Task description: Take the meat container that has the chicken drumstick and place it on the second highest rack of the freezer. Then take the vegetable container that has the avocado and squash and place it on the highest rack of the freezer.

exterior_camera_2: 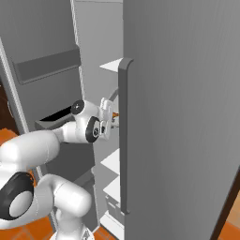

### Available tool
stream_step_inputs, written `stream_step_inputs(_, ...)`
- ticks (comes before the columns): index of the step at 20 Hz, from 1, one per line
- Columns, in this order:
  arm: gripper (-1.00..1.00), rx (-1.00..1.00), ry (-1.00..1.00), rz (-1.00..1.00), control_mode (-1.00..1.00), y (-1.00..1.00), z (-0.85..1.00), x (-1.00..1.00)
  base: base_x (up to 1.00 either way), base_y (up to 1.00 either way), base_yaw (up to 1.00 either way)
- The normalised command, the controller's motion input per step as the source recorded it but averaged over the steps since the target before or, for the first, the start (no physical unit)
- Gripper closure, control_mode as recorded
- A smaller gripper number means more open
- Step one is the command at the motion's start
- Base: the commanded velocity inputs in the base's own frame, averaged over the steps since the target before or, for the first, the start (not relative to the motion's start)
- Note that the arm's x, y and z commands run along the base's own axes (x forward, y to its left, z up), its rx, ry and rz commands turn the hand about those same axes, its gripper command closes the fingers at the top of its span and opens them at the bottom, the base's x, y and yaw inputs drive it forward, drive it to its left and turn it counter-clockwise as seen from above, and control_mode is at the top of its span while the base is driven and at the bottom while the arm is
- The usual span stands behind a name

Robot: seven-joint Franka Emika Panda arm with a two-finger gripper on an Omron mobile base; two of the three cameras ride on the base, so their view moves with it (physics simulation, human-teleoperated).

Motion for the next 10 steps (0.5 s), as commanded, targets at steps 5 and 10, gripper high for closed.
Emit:
stream_step_inputs(5,1.00,0.00,0.11,0.01,-1.00,-0.39,0.01,0.37,0.00,0.00,0.00)
stream_step_inputs(10,1.00,0.00,0.07,0.00,-1.00,-0.21,-0.12,0.27,0.00,0.00,0.00)
